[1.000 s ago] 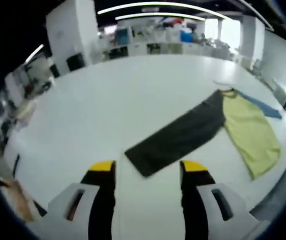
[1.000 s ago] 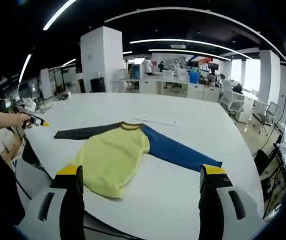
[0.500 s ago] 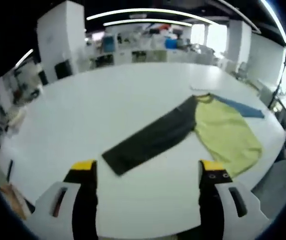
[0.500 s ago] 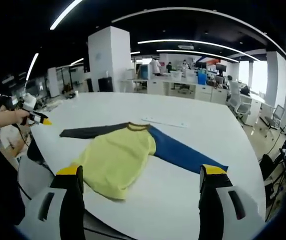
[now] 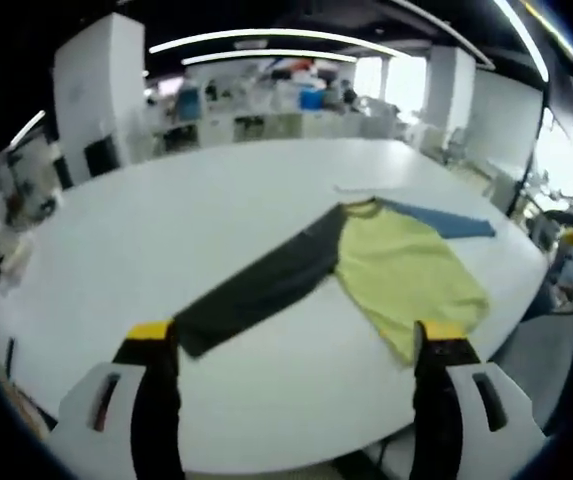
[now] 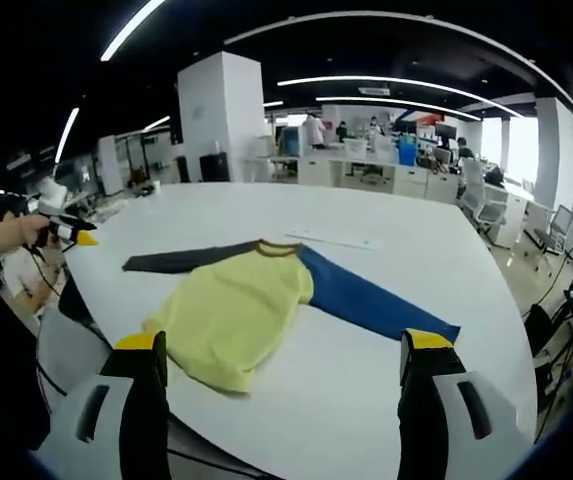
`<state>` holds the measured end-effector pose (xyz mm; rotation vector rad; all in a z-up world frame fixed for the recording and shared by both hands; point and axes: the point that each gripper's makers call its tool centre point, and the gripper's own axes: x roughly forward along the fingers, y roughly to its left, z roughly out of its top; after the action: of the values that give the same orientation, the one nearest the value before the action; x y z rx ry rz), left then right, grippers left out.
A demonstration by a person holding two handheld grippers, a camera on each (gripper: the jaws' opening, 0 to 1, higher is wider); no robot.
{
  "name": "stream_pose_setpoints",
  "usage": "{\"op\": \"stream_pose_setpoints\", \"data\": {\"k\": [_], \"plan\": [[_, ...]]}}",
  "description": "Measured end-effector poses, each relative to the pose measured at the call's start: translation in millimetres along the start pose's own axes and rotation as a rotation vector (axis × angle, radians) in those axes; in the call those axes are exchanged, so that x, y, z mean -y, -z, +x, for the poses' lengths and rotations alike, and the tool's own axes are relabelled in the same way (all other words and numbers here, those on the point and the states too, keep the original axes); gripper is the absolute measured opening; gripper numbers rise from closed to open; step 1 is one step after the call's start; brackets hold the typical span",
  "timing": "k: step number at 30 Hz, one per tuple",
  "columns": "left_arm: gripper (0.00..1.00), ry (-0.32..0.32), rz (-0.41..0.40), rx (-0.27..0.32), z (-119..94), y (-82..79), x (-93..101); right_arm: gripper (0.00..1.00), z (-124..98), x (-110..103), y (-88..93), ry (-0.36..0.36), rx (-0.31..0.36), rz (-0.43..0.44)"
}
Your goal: Fold the garment on the visible template until the final outline fits inside the template.
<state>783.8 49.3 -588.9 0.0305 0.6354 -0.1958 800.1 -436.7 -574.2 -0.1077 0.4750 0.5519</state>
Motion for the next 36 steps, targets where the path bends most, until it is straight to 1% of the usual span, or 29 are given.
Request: {"op": "stream_pose_setpoints", "data": {"k": [3, 5, 6, 10, 12, 13, 14, 16, 18, 21, 26, 29, 33, 36], "plan": [[0.98, 0.041, -0.005, 0.001, -3, 0.2, 16.2, 0.96, -2, 2, 2.8, 0.004, 0.000, 0.008], [1.00, 0.074, 0.002, -0.021, -5, 3.7, 26.0, 0.96, -4, 3, 4.9, 0.006, -0.002, 0.012], [0.99, 0.081, -0.001, -0.030, -5, 4.8, 29.6, 0.96, -5, 3, 6.5, 0.005, -0.004, 0.014], [1.00, 0.122, 0.000, -0.026, -10, 4.9, 46.8, 0.96, -7, 1, 13.6, 0.004, -0.012, 0.023], [1.00, 0.142, 0.015, -0.033, -11, 7.3, 55.2, 0.96, -9, -1, 18.1, 0.002, -0.019, 0.029], [1.00, 0.148, 0.027, -0.041, -12, 9.6, 58.5, 0.96, -9, -2, 20.7, 0.001, -0.024, 0.031], [1.00, 0.156, 0.074, -0.069, -12, 15.9, 61.9, 0.96, -10, -4, 23.7, -0.002, -0.031, 0.032], [1.00, 0.156, 0.117, -0.094, -13, 24.4, 67.6, 0.96, -12, -6, 27.4, -0.003, -0.039, 0.030], [1.00, 0.185, 0.108, -0.101, -16, 30.8, 78.2, 0.96, -15, -8, 30.3, -0.003, -0.045, 0.030], [1.00, 0.214, 0.062, -0.099, -20, 38.1, 89.7, 0.96, -19, -10, 37.5, -0.002, -0.056, 0.038], [1.00, 0.221, 0.047, -0.119, -27, 52.8, 98.2, 0.95, -25, -11, 46.0, 0.002, -0.070, 0.055], [1.00, 0.227, 0.033, -0.122, -31, 58.0, 100.1, 0.95, -27, -14, 49.4, -0.002, -0.079, 0.061], [1.00, 0.226, 0.029, -0.136, -31, 66.3, 100.6, 0.95, -26, -24, 53.3, -0.026, -0.089, 0.075], [1.00, 0.224, 0.024, -0.154, -29, 74.8, 100.6, 0.95, -23, -33, 58.3, -0.045, -0.110, 0.061]]}}
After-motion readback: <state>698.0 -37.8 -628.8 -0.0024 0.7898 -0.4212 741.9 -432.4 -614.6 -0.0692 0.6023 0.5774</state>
